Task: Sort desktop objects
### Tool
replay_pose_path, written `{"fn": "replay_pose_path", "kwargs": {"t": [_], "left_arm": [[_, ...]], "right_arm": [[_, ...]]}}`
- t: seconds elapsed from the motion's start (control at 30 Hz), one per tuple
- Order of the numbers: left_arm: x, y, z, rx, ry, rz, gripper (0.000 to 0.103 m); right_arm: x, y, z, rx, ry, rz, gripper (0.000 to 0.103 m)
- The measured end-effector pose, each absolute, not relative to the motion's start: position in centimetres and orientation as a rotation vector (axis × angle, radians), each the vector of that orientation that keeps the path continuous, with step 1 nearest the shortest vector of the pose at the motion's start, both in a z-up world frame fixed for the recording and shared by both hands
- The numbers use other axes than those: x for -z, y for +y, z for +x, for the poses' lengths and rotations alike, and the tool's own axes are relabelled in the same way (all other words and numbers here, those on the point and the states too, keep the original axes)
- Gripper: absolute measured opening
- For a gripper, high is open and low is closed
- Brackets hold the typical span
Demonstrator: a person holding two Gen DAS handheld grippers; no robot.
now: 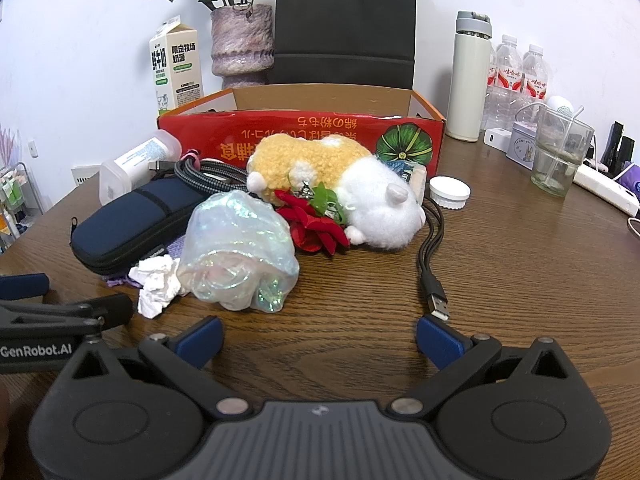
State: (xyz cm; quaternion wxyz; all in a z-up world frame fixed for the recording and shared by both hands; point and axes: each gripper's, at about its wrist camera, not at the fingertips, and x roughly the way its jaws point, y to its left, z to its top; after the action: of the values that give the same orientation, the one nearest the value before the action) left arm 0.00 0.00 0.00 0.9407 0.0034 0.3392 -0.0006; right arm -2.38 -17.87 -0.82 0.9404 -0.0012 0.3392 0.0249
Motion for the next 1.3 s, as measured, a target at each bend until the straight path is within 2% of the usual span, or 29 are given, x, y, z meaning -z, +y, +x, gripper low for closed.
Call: {"fn": "replay_pose_path", "kwargs": {"t": [1.3], "left_arm": [[-0.12,0.16,-0.24,0.024,0.685,0.024,0.103]], "right_arm": [[0.81,-17.77,-2.53,-0.058,0.691,-0.003,0.103]]}}
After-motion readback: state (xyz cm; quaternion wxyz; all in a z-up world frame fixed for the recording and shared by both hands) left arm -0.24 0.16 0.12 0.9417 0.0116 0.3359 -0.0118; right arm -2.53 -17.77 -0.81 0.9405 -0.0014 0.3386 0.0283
